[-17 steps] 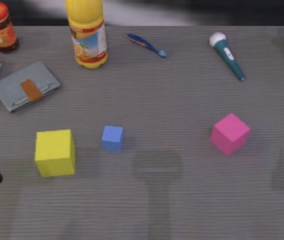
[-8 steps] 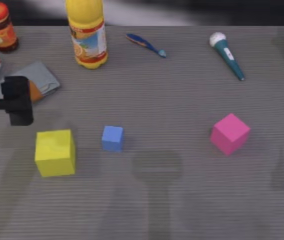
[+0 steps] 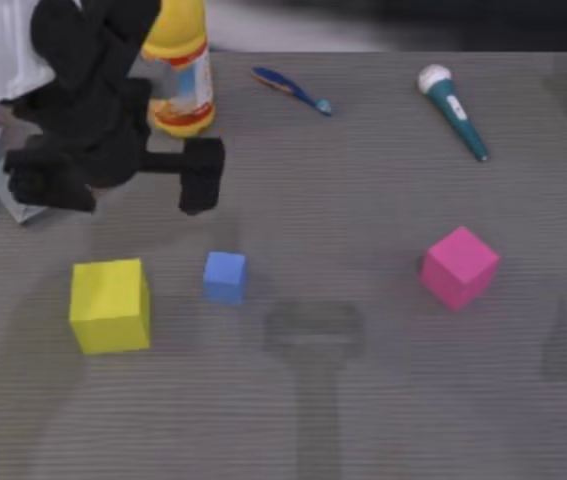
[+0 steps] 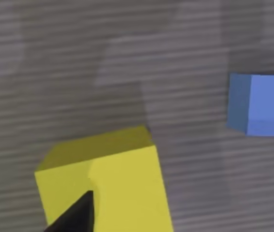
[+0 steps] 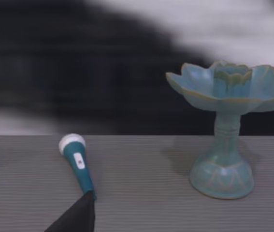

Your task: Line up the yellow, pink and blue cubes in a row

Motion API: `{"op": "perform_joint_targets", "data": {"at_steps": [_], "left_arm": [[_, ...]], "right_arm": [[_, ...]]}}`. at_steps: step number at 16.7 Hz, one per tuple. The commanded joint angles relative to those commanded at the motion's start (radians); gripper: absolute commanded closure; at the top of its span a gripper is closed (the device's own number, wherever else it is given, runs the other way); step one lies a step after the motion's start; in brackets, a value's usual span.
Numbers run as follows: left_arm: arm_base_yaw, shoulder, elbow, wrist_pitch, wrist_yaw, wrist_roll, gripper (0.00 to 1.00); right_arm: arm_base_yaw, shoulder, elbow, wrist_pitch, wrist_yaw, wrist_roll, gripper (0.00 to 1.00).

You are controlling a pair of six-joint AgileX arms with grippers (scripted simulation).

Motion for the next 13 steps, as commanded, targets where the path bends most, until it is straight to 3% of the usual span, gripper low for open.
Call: {"op": "perform_joint_targets", "data": {"at_steps": [7, 13], "left_arm": [[-0.096, 0.405, 0.361, -0.205, 0.002, -0.069, 0.00], [-0.106, 0.445, 0.399, -0.223, 0.002, -0.076, 0.00]], "right_arm": [[0.000, 0.000, 0.000, 0.000, 0.000, 0.000, 0.00], [0.000, 0.000, 0.000, 0.000, 0.000, 0.000, 0.00]]}}
